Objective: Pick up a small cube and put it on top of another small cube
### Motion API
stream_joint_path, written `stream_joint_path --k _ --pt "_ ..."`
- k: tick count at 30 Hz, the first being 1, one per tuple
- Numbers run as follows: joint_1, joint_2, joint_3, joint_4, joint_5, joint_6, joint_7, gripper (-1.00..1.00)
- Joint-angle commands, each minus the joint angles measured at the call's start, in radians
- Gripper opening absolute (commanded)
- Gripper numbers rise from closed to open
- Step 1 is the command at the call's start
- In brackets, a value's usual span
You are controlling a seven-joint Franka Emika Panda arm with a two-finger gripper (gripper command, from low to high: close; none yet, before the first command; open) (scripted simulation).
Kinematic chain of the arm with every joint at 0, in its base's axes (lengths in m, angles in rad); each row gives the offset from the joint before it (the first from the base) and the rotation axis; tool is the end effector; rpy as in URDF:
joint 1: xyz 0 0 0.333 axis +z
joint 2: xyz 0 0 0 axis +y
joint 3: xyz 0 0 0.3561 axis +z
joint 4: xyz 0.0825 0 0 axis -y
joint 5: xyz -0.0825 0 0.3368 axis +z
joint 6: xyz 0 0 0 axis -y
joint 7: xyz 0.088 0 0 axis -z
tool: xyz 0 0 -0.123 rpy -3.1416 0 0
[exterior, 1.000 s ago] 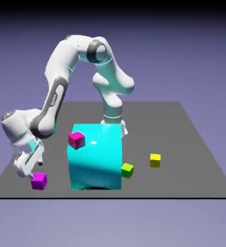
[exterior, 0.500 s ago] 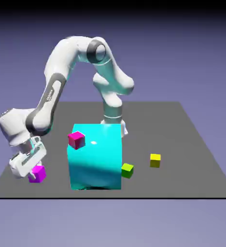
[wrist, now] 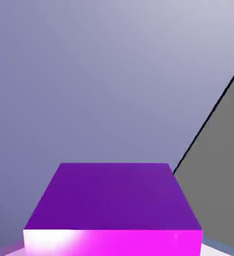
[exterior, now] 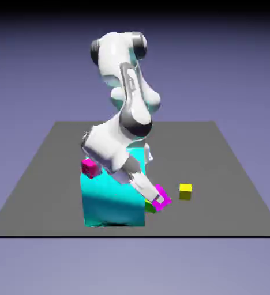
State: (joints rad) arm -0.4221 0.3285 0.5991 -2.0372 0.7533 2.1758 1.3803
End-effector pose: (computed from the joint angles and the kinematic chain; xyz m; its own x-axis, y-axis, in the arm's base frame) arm 0.5492 0.1131 0.3693 -0.1796 -0.7133 -0.6774 -0.9795 0.0655 0.1907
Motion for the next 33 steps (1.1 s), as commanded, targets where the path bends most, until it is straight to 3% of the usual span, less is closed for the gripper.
stream_joint_path --k 1,15,22,28,29,33 --pt "0.033 -0.029 0.029 -0.035 -0.023 0.003 -0.025 -1.00" --pt "0.481 -0.330 -0.090 -0.541 -0.619 0.173 -0.343 -1.00" --pt "0.492 -0.337 -0.096 -0.554 -0.637 0.178 -0.351 -1.00" --pt "0.543 -0.146 -0.158 -0.592 -0.755 0.391 -0.266 -1.00" --pt "0.543 -0.146 -0.158 -0.592 -0.755 0.391 -0.266 1.00" --pt "0.514 -0.255 -0.123 -0.571 -0.687 0.269 -0.314 1.00"
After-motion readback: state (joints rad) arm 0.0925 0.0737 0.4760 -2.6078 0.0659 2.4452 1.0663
